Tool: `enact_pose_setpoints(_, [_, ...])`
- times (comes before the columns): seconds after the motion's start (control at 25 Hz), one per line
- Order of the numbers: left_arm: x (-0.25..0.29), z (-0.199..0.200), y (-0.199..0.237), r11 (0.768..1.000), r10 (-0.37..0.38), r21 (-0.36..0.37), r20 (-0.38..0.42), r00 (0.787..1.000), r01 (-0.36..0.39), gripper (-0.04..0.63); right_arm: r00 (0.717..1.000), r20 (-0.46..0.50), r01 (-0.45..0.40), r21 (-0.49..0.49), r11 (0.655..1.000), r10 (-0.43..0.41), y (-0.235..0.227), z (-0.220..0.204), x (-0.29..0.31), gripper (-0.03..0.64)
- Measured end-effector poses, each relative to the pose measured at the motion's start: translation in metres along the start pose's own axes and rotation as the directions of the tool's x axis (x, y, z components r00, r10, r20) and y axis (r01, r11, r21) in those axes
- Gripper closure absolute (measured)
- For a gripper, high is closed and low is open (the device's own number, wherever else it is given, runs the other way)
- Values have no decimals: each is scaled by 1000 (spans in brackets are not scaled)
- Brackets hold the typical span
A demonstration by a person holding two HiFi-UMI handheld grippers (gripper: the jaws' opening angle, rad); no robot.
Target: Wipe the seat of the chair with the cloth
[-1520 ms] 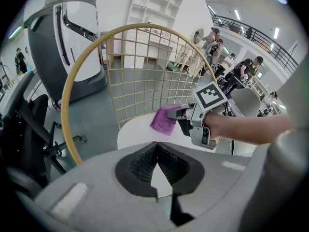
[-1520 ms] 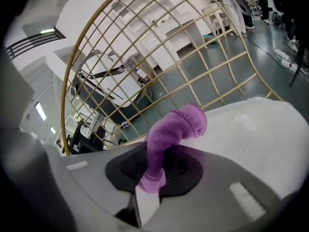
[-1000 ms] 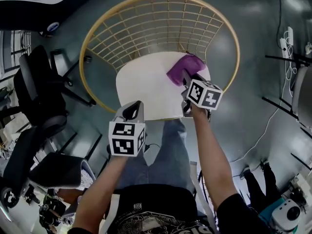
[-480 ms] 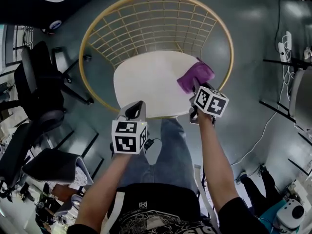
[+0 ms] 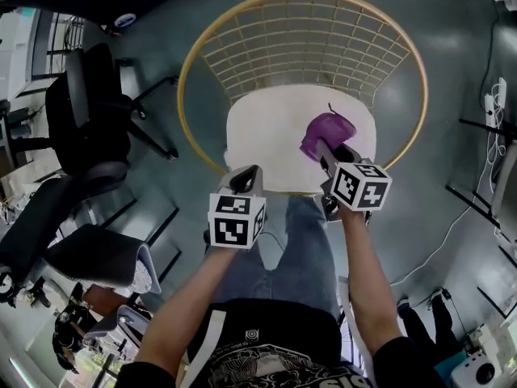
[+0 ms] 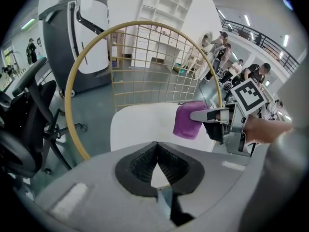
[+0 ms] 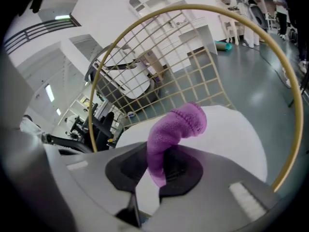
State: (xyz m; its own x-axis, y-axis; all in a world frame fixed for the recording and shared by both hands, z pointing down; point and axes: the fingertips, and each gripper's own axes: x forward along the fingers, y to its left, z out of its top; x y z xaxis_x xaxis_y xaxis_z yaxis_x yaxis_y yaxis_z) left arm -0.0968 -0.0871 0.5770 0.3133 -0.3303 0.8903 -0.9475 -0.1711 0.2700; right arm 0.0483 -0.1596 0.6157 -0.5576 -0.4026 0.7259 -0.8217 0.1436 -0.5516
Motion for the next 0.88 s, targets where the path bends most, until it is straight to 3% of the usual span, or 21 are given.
enact_pose_setpoints(0.16, [4, 0, 1, 1000, 10, -2, 0, 1000, -10, 595, 993, -56, -106, -49, 993, 103, 43, -18, 18, 555])
enact_pose_setpoints(0.36, [-8, -2, 47, 1000, 18, -5, -7, 1000, -18, 595, 968, -140, -220, -88, 972, 207, 124, -45, 64, 555])
enact_pose_setpoints(0.48, [-12, -6, 65, 999, 11, 36, -21, 1000, -10, 595, 950, -182, -272, -92, 958, 252, 156, -59, 84, 555])
enact_pose_setpoints(0.64, [-12, -5, 81, 997, 9, 75, -32, 999, -6, 595, 937, -210, -302, -84, 950, 279, 174, -66, 102, 555])
enact_pose_setpoints(0.88, [-12, -3, 88, 996, 7, 86, -31, 999, -4, 595, 944, -214, -273, -73, 959, 252, 169, -76, 111, 555])
